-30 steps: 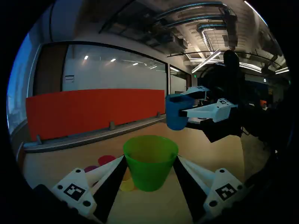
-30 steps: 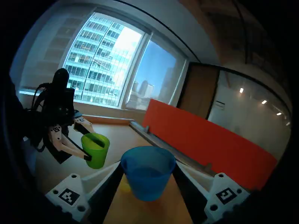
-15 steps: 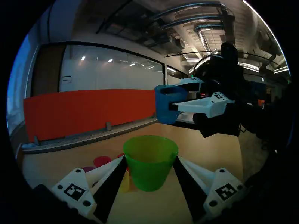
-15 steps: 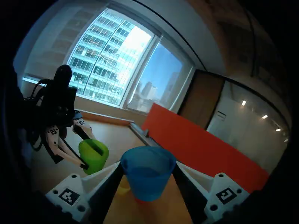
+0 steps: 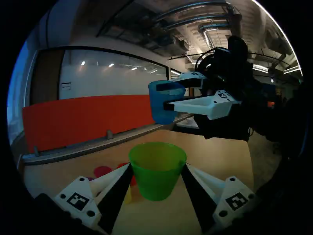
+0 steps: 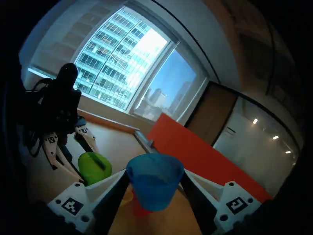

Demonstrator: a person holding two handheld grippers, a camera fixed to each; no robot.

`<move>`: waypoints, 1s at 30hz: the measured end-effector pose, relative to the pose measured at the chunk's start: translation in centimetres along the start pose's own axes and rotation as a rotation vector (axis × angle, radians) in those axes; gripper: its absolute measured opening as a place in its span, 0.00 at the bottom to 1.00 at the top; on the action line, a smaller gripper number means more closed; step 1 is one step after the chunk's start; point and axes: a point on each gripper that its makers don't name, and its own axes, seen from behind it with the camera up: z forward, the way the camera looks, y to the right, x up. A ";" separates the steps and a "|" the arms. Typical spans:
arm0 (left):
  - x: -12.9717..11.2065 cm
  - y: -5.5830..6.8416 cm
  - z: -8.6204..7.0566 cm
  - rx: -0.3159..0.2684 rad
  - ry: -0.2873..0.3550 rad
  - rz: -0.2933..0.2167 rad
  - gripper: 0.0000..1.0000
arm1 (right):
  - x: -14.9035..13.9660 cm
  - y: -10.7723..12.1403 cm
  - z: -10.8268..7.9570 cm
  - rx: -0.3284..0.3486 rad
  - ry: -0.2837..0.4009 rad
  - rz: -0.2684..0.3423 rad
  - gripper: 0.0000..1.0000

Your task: Pour water

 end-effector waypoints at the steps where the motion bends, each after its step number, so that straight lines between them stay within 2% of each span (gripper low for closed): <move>1: 0.0 0.1 0.0 -0.002 0.001 0.000 0.84 | 0.1 0.0 0.0 -0.001 0.001 -0.008 0.91; 11: 0.1 1.0 0.3 -0.023 0.002 -0.006 0.84 | 0.9 0.3 0.4 -0.002 -0.002 -0.088 0.90; 30: 0.0 1.4 0.8 -0.033 0.001 -0.009 0.84 | 2.3 0.8 1.5 -0.020 0.002 -0.260 0.90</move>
